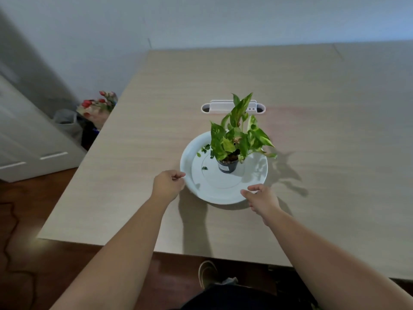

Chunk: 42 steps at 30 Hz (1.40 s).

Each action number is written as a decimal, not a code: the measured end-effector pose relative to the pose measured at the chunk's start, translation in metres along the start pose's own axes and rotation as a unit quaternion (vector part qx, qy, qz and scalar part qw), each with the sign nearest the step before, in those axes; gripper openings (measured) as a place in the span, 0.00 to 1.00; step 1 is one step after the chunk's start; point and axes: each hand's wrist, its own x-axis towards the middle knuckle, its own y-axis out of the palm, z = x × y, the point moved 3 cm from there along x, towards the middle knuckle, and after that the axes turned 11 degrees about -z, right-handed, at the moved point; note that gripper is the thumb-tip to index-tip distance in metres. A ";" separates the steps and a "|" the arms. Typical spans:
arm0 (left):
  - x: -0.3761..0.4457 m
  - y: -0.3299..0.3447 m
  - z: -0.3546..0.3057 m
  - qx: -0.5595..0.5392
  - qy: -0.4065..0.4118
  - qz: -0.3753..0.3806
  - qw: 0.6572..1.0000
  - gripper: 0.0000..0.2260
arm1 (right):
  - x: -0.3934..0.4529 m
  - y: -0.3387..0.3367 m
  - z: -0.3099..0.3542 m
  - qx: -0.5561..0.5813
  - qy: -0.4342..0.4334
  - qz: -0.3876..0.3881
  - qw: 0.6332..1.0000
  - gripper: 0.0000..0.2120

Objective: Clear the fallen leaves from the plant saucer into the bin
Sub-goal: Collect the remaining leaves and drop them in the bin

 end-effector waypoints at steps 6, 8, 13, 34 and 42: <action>0.035 0.006 -0.001 -0.026 -0.012 -0.017 0.999 0.10 | 0.014 -0.008 0.009 -0.077 -0.028 -0.034 0.996 0.20; 0.044 0.011 -0.003 -0.024 -0.007 -0.008 1.000 0.10 | 0.022 -0.014 0.014 -0.087 -0.023 -0.035 0.995 0.24; 0.058 0.026 -0.009 -0.022 -0.024 0.018 0.999 0.17 | 0.033 -0.034 0.029 -0.083 -0.012 -0.056 0.995 0.32; 0.004 0.073 -0.001 -0.164 -0.207 0.089 0.960 0.15 | 0.014 -0.021 0.004 0.063 0.126 -0.044 0.989 0.25; 0.029 0.048 -0.002 -0.034 -0.079 0.069 0.994 0.13 | 0.026 -0.051 0.012 -0.151 -0.051 -0.095 0.983 0.19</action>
